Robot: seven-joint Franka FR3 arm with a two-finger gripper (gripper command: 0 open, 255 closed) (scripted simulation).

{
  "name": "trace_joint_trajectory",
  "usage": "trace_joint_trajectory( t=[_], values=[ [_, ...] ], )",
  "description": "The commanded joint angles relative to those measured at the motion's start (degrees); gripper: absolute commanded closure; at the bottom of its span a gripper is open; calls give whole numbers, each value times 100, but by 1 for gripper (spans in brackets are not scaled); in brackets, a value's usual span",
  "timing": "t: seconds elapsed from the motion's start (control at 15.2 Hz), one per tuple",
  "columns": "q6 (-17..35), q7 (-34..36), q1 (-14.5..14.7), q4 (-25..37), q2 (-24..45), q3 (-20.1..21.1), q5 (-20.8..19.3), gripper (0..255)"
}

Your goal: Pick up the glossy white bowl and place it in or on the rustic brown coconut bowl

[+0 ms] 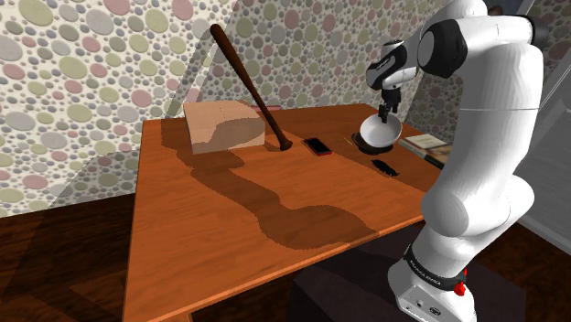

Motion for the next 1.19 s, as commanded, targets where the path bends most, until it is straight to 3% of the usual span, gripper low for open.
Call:
trace_joint_trajectory(
  t=[0.0,0.26,0.33,1.12],
  values=[
    [7,-1,-3,0,5,0,2,0],
    [6,-1,-2,0,5,0,2,0],
    [6,-1,-2,0,5,0,2,255],
    [-188,-46,11,118,-83,-9,-7,255]
  ],
)
